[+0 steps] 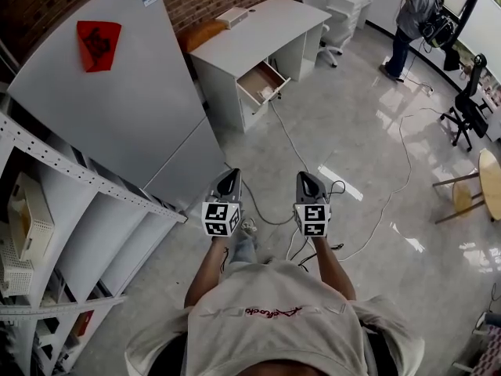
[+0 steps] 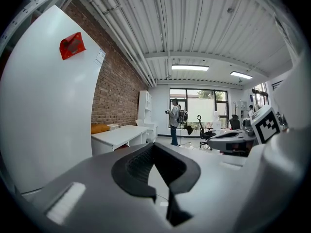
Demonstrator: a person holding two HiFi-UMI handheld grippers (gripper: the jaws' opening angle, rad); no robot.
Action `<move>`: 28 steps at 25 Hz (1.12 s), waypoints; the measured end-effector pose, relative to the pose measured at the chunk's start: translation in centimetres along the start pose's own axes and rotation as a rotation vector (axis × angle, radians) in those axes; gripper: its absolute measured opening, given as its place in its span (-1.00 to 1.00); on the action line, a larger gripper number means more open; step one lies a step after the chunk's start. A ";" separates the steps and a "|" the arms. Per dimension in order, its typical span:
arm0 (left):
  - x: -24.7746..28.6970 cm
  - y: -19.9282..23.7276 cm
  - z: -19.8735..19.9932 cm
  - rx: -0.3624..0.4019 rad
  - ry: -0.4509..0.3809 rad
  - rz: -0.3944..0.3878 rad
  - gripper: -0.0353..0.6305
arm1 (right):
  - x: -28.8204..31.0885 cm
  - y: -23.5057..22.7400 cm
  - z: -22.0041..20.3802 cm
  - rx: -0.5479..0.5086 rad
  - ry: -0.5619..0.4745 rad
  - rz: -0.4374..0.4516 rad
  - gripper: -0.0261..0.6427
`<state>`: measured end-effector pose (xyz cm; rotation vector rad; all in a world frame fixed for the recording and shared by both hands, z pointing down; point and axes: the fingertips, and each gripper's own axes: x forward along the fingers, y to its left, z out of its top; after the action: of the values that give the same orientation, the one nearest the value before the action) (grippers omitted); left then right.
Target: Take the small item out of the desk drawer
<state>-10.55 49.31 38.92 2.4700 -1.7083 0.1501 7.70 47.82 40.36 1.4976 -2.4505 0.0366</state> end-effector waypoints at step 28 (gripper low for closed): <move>23.1 16.9 5.8 -0.005 -0.036 -0.096 -0.87 | 26.2 -5.3 7.3 -0.014 0.001 -0.081 -0.89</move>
<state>-18.14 21.13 37.81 2.5601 -1.5968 0.0908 -0.48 21.43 39.02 1.5889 -2.3825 0.0045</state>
